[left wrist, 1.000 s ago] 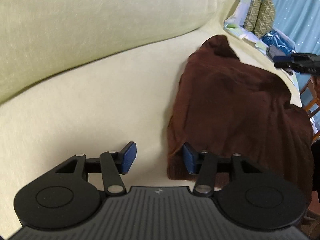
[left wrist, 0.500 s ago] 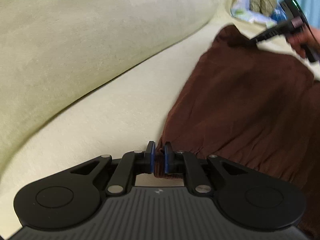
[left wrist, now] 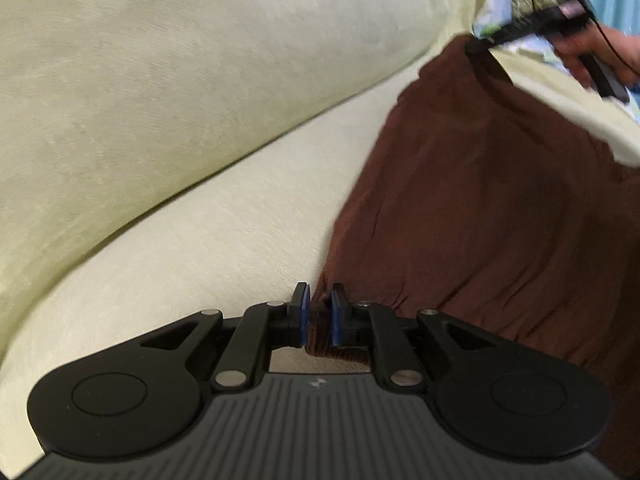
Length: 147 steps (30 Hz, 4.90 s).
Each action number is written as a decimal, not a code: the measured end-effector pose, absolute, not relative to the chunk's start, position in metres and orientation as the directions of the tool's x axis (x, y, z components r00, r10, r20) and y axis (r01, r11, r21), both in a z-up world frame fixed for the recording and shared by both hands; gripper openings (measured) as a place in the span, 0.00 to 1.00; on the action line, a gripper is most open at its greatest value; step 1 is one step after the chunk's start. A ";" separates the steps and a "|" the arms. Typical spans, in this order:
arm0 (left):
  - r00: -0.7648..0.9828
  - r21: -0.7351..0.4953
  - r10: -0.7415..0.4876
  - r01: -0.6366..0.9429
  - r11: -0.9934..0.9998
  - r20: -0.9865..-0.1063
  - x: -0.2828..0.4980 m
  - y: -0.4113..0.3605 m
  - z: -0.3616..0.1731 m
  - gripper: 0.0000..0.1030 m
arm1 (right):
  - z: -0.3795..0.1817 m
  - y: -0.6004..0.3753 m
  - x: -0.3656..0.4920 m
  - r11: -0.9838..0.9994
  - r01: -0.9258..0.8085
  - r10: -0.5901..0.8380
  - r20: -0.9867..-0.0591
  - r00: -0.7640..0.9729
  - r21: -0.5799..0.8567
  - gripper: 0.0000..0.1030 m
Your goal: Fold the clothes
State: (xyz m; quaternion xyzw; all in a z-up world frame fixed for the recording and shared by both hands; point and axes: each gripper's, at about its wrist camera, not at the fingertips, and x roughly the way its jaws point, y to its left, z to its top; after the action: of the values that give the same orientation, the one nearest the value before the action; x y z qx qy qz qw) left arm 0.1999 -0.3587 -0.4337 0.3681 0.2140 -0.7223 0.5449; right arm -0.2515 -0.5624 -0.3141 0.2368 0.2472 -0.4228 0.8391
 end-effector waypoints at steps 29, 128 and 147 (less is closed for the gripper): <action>-0.425 0.143 -0.504 0.641 -0.754 -0.752 -0.075 -0.529 -0.420 0.17 | -0.329 -0.341 -0.249 0.556 0.582 -0.824 -0.483 0.295 -0.593 0.04; -0.187 0.095 -0.619 0.915 -0.393 -0.763 0.091 -0.486 -0.429 0.33 | -0.311 -0.403 -0.395 0.371 0.928 -0.732 -0.601 0.321 0.044 0.35; -0.436 -0.286 -0.537 0.895 -0.343 -0.722 0.220 -0.417 -0.459 0.29 | -0.312 -0.418 -0.237 0.631 0.772 -0.595 -0.682 0.425 -0.069 0.44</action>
State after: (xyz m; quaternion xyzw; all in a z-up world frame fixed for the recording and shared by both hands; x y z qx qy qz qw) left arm 0.2202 -0.4168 -0.4586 0.2628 0.3402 -0.7762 0.4612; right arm -0.2372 -0.4184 -0.3119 0.1285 0.3456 -0.4097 0.8344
